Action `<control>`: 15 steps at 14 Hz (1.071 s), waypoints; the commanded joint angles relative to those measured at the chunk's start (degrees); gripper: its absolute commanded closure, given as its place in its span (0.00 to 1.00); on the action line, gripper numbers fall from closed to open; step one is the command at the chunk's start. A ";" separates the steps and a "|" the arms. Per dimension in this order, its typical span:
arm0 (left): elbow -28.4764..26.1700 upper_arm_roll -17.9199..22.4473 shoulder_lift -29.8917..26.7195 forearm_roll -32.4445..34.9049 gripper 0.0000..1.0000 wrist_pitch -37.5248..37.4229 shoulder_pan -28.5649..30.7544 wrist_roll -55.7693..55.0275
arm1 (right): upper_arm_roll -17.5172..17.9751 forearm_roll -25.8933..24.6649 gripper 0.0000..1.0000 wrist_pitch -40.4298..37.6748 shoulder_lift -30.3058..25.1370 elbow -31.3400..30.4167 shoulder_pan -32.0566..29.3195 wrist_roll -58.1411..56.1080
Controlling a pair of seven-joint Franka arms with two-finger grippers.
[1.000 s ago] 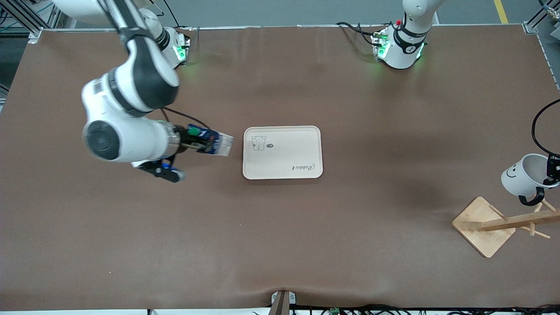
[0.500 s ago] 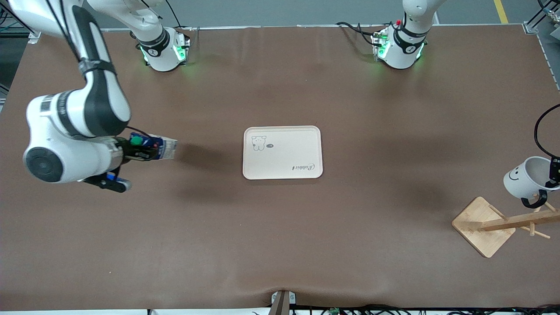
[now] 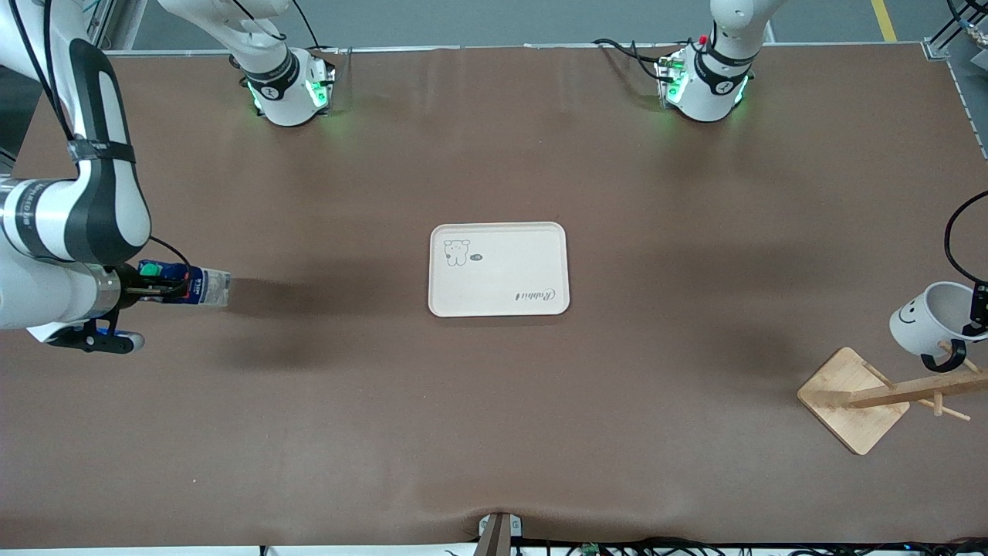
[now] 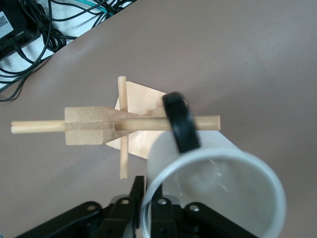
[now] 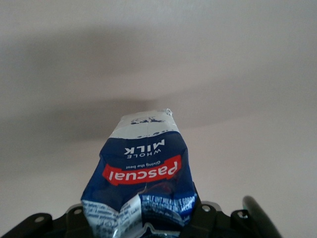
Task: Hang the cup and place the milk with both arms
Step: 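Hang the mug handle on the stand peg with the left gripper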
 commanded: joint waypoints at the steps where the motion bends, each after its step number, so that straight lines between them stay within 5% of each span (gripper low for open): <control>1: 1.67 -0.34 0.27 -1.48 0.00 -0.61 0.05 -0.71 | 1.24 -1.69 1.00 1.96 -1.02 -2.38 -2.10 -2.96; 9: 1.14 -2.09 -5.70 -3.33 0.00 -7.54 -0.38 -16.16 | 1.33 -0.73 1.00 8.81 -0.93 -6.77 -4.38 -2.78; 15: -1.40 -8.24 -13.25 -2.54 0.00 -16.60 -0.39 -39.45 | 1.33 4.63 1.00 8.90 -0.93 -8.44 -5.96 -2.70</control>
